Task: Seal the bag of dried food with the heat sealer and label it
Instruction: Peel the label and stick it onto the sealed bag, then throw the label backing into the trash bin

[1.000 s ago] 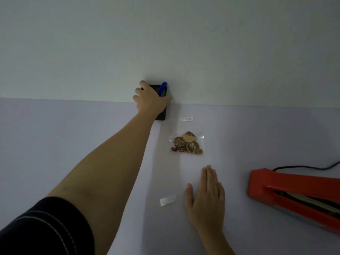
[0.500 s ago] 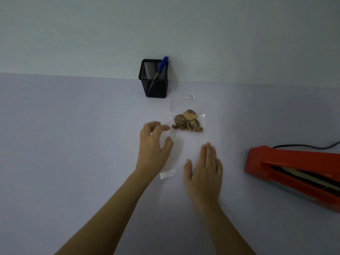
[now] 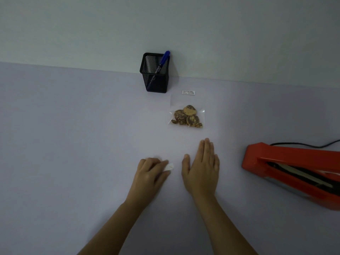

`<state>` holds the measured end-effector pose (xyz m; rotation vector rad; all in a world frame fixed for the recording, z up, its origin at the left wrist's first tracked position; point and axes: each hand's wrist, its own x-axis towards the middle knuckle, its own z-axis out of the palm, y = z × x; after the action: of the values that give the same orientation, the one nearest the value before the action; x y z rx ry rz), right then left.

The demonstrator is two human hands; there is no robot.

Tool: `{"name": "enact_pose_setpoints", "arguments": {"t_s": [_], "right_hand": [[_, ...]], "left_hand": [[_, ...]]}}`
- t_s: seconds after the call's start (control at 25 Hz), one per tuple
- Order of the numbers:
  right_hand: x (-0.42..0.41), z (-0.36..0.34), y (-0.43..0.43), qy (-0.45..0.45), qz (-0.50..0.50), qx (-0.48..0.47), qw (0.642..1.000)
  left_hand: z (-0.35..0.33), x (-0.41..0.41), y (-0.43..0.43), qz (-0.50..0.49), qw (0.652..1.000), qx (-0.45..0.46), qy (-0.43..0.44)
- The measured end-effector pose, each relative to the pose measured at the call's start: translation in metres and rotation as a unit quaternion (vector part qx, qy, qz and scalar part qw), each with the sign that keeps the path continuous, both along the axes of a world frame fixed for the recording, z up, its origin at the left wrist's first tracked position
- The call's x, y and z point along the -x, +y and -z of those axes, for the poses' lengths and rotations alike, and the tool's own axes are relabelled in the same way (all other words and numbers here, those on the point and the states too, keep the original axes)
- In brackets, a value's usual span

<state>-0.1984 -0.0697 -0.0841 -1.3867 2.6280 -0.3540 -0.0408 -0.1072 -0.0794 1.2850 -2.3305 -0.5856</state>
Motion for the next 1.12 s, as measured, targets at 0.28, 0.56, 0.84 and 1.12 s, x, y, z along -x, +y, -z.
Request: {"name": "enact_pose_setpoints", "arguments": {"t_s": [0.28, 0.56, 0.84, 1.12], "right_hand": [[0.000, -0.002, -0.001, -0.011, 0.000, 0.000, 1.000], [-0.042, -0.026, 0.011, -0.009, -0.069, 0.000, 0.998], [-0.187, -0.048, 0.054, -0.044, -0.286, -0.002, 0.957], [-0.328, -0.045, 0.137, -0.048, -0.454, -0.003, 0.890]], "left_hand": [[0.003, 0.002, 0.012, -0.014, 0.997, 0.080, 0.004], [-0.040, -0.028, 0.052, -0.238, 0.965, -0.044, 0.105], [-0.063, -0.153, 0.130, -0.483, 0.865, -0.015, 0.138], [-0.049, -0.296, 0.206, -0.629, 0.758, -0.039, 0.165]]}}
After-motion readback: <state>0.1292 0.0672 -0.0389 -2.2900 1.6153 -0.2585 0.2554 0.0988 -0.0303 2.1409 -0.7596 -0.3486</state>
